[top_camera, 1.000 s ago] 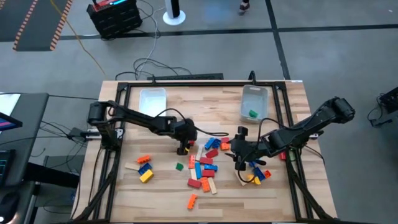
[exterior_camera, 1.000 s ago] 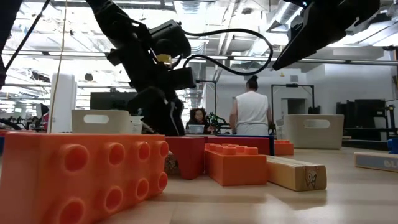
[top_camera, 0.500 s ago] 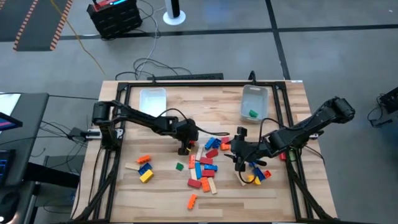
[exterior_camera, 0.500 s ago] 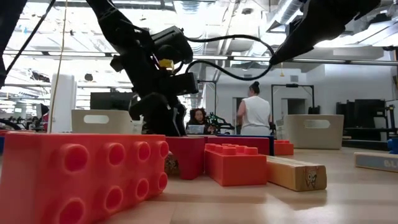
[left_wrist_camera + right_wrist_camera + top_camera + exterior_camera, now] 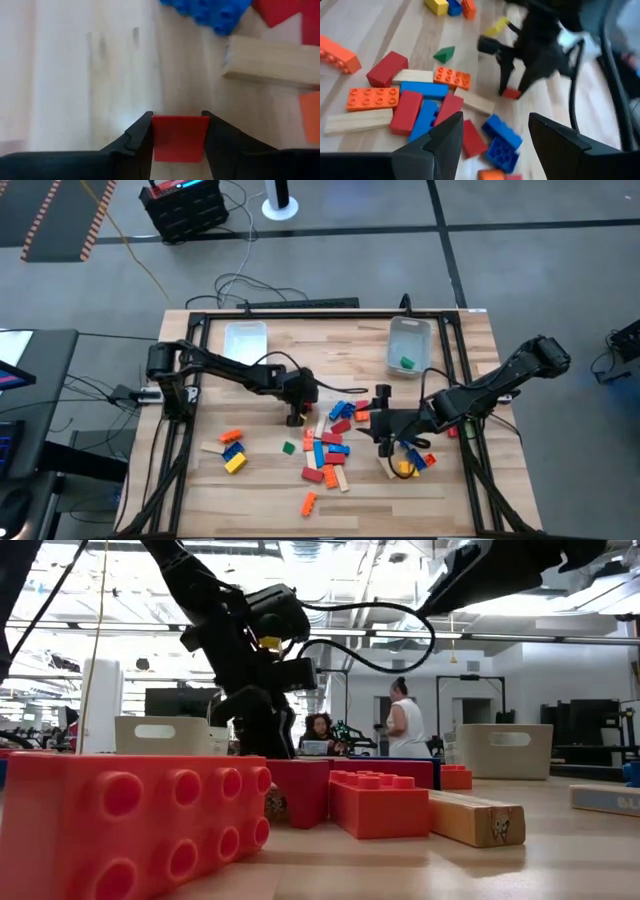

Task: Sort blocks by size
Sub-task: Put the small red block into the gray bin

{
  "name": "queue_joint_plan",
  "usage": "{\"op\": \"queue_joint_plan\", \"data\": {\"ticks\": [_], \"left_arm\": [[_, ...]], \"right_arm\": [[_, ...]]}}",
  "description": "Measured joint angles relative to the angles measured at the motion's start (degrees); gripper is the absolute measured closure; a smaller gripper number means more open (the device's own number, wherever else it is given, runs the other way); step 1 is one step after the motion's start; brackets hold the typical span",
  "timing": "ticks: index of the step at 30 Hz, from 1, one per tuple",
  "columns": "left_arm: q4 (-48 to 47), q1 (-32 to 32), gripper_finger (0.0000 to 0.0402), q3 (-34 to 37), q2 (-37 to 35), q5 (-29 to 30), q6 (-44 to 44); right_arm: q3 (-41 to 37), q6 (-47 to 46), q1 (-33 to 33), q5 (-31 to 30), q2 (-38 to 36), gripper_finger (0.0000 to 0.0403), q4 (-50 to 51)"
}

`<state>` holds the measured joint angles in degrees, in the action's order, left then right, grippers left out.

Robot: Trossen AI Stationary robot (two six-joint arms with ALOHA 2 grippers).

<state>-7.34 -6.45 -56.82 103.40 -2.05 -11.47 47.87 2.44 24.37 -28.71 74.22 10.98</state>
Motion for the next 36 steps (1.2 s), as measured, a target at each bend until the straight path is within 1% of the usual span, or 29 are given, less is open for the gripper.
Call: {"op": "queue_joint_plan", "data": {"ticks": [3,8,11,14,16,21,25,31,36], "left_arm": [[0.68,-0.44,0.0274,-0.98,-3.76,-2.23,0.12],[3.52,-1.97,0.0274,-1.02,-8.89,-9.21,3.19],[9.15,-2.6,0.0274,-1.07,-10.44,-14.51,6.57],[14.39,-2.59,0.0274,-1.03,-10.26,-19.66,11.11],[18.11,-2.36,0.0274,-1.0,-10.27,-21.76,13.81],[24.83,-1.66,0.0274,-1.01,-10.31,-24.5,19.14],[26.22,-1.04,0.0274,-1.03,-10.39,-25.02,20.51],[26.81,0.02,0.0274,-1.03,-10.37,-25.0,21.93],[27.75,0.95,0.0274,-1.03,-10.37,-25.0,22.06]], "right_arm": [[-0.01,6.75,0.49,-2.05,0.0,0.0149,-0.93],[0.01,15.08,1.6,-9.83,0.02,0.0149,-2.95],[0.01,20.15,1.1,-10.52,0.02,0.0148,-5.26],[0.04,24.72,0.26,-10.52,0.71,0.0147,-7.15],[0.07,28.23,-0.2,-10.51,1.87,0.0147,-8.23],[0.07,36.75,-0.7,-13.37,5.1,0.0147,-14.11],[0.62,43.17,-0.84,-16.68,7.63,0.0147,-19.89],[4.32,47.08,-1.72,-16.65,11.01,0.0147,-20.6],[6.07,47.47,-2.25,-16.47,13.3,0.0147,-20.59]]}}
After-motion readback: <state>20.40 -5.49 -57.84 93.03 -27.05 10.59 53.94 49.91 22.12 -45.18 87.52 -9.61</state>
